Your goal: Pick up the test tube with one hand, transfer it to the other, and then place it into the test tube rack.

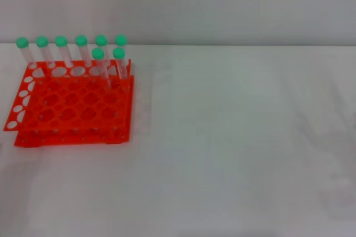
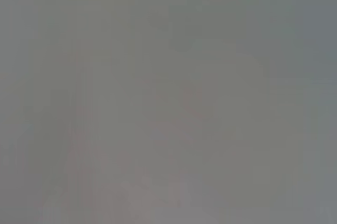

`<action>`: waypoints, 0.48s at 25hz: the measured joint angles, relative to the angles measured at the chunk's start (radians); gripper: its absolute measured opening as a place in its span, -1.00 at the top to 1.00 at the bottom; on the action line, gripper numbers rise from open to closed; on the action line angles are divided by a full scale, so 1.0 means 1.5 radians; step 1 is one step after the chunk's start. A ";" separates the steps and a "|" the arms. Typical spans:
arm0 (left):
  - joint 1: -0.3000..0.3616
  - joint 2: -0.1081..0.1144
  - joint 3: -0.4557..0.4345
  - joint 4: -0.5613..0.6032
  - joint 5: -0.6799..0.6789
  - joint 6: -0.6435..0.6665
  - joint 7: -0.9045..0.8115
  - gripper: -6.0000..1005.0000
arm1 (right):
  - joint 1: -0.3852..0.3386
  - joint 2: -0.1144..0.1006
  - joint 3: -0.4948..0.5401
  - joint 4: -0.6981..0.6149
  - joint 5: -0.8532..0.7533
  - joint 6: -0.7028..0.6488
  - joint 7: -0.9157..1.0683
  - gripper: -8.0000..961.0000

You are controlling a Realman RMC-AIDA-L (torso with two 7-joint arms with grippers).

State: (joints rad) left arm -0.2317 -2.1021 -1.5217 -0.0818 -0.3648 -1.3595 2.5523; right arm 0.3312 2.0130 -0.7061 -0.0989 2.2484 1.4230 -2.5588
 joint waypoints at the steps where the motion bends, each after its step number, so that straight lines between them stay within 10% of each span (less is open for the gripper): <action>1: 0.001 0.000 0.000 0.001 -0.008 -0.001 -0.003 -0.60 | 0.004 0.000 0.009 0.011 0.002 -0.001 -0.001 -0.71; 12: -0.032 0.004 0.009 0.005 -0.008 0.004 0.014 -0.66 | 0.010 0.001 0.010 0.017 0.001 -0.069 -0.025 -0.71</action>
State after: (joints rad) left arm -0.2800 -2.0964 -1.5083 -0.0748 -0.3763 -1.3533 2.5739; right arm 0.3468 2.0142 -0.6908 -0.0739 2.2501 1.3190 -2.5969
